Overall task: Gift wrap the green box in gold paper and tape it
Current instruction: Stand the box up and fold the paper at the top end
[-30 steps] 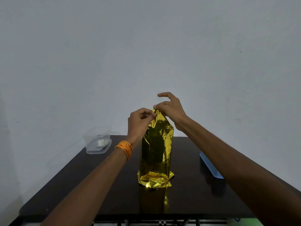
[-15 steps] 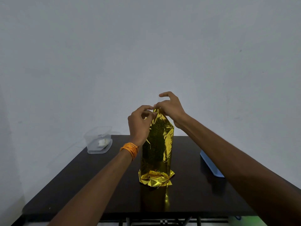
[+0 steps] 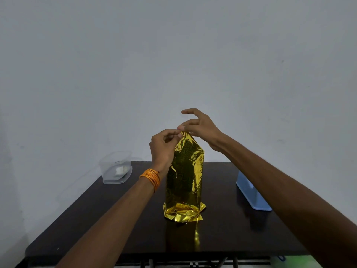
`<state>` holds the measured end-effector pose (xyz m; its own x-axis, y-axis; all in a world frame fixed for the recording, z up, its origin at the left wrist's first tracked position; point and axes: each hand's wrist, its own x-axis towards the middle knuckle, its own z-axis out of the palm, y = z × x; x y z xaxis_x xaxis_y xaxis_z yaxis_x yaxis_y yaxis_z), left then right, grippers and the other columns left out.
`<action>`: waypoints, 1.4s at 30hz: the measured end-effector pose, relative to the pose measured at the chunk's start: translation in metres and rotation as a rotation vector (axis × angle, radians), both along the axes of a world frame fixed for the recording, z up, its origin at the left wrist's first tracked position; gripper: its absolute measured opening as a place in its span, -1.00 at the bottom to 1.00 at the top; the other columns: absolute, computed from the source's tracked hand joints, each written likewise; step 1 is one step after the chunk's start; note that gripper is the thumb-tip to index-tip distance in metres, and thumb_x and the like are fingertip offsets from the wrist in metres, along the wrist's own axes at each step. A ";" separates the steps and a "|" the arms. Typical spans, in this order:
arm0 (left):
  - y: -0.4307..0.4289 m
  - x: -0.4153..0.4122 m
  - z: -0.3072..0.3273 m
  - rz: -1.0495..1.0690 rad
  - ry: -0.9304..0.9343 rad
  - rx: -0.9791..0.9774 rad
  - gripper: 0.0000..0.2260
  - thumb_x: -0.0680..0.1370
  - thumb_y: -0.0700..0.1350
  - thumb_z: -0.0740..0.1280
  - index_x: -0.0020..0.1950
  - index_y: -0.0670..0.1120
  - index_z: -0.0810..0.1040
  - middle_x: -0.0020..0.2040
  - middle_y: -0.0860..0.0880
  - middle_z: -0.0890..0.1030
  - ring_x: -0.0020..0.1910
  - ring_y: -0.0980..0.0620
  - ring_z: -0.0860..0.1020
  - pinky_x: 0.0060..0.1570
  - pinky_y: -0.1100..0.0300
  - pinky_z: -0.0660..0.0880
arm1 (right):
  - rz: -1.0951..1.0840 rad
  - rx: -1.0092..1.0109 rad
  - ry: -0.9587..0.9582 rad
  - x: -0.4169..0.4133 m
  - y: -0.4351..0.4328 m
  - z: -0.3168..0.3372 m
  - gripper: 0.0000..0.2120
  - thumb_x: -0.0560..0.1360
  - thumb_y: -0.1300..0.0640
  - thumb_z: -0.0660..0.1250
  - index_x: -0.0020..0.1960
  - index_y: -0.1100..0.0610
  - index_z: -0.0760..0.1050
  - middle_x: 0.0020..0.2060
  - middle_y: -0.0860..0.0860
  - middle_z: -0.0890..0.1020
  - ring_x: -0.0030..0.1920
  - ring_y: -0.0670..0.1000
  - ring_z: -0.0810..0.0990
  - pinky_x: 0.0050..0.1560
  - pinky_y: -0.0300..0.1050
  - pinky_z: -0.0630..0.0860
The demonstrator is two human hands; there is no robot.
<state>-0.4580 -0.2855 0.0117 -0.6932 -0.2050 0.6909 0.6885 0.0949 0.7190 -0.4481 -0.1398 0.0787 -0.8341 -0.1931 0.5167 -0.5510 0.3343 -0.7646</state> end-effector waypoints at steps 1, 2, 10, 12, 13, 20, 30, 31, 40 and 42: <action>-0.001 -0.001 0.000 -0.008 -0.010 0.005 -0.86 0.50 -0.13 0.48 0.04 -0.07 0.70 -0.07 0.05 0.70 -0.02 0.14 0.64 0.01 0.27 0.58 | -0.005 0.011 0.013 -0.001 0.001 0.000 -0.52 0.50 0.20 0.44 0.37 0.02 0.41 -0.06 0.04 0.74 0.07 -0.01 0.68 0.10 -0.09 0.55; -0.001 -0.002 -0.001 -0.015 -0.018 0.006 -0.86 0.50 -0.13 0.48 0.04 -0.08 0.70 -0.07 0.04 0.70 -0.02 0.12 0.65 0.02 0.24 0.59 | -0.014 0.021 0.028 -0.001 0.002 0.000 -0.53 0.50 0.21 0.44 0.36 0.04 0.42 -0.09 0.05 0.74 0.04 -0.01 0.69 0.09 -0.10 0.55; -0.003 -0.008 -0.001 -0.046 -0.050 -0.010 -0.89 0.52 -0.14 0.45 0.03 -0.08 0.70 -0.06 0.02 0.70 -0.02 0.09 0.65 0.05 0.13 0.62 | -0.014 0.069 0.048 -0.006 0.010 0.003 -0.49 0.47 0.17 0.50 0.36 0.07 0.42 -0.14 0.09 0.74 -0.03 0.00 0.71 0.08 -0.10 0.61; -0.004 -0.009 -0.001 -0.050 -0.053 -0.015 -0.89 0.54 -0.12 0.44 0.04 -0.08 0.69 -0.06 0.02 0.70 -0.01 0.09 0.64 0.06 0.12 0.61 | 0.001 0.080 0.049 -0.006 0.012 0.004 -0.47 0.46 0.20 0.51 0.37 0.08 0.41 -0.15 0.10 0.74 -0.04 0.00 0.72 0.05 -0.15 0.57; -0.005 -0.009 -0.001 -0.050 -0.053 -0.035 -0.87 0.55 -0.08 0.42 0.05 -0.08 0.68 -0.04 0.02 0.70 0.00 0.09 0.64 0.07 0.12 0.61 | -0.008 0.089 0.063 -0.006 0.013 0.004 -0.47 0.45 0.22 0.51 0.36 0.08 0.41 -0.16 0.10 0.74 -0.05 0.00 0.72 0.05 -0.17 0.54; -0.019 -0.014 -0.010 -0.123 -0.189 -0.278 -0.56 0.61 0.25 0.15 0.26 -0.01 0.58 0.15 0.08 0.60 0.15 0.12 0.51 -0.07 0.36 0.35 | -0.055 0.056 0.079 -0.016 0.012 0.003 -0.46 0.42 0.16 0.55 0.34 0.05 0.43 -0.20 0.07 0.74 -0.06 -0.04 0.72 0.17 -0.13 0.49; -0.037 -0.020 -0.014 -0.179 -0.178 -0.306 -0.75 0.60 0.00 0.32 0.27 0.00 0.54 0.01 -0.04 0.69 0.03 0.13 0.63 -0.09 0.36 0.43 | -0.113 0.011 -0.018 -0.051 0.002 -0.021 -0.45 0.41 0.15 0.56 0.33 0.02 0.43 -0.17 0.06 0.73 -0.05 0.00 0.70 0.15 -0.02 0.56; -0.037 -0.020 -0.014 -0.168 -0.167 -0.313 -0.76 0.60 -0.04 0.33 0.26 -0.01 0.54 -0.04 -0.01 0.70 -0.02 0.18 0.62 -0.10 0.36 0.42 | -0.123 0.006 -0.018 -0.054 0.000 -0.024 -0.45 0.40 0.14 0.57 0.32 0.01 0.44 -0.16 0.05 0.72 -0.03 0.01 0.69 0.15 -0.01 0.57; -0.038 -0.030 -0.009 -0.187 -0.134 -0.336 -0.72 0.55 0.00 0.40 0.25 0.01 0.54 -0.17 0.00 0.71 -0.10 0.19 0.66 -0.14 0.48 0.45 | -0.146 0.023 0.000 -0.061 -0.002 -0.028 -0.45 0.41 0.09 0.57 0.33 -0.05 0.43 -0.06 0.08 0.70 -0.02 0.04 0.68 -0.01 -0.07 0.63; -0.037 -0.032 -0.009 -0.189 -0.125 -0.344 -0.70 0.52 -0.05 0.45 0.24 -0.01 0.55 -0.20 0.00 0.71 -0.13 0.20 0.65 -0.17 0.51 0.43 | -0.147 0.037 -0.021 -0.062 0.000 -0.030 -0.44 0.40 0.11 0.57 0.32 -0.04 0.43 -0.11 0.08 0.72 -0.05 0.07 0.70 0.00 -0.02 0.64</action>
<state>-0.4898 -0.3223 0.0029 -0.7793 0.1625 0.6052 0.6265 0.2247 0.7464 -0.5096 -0.1396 0.0488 -0.8652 -0.0867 0.4939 -0.4783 0.4387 -0.7608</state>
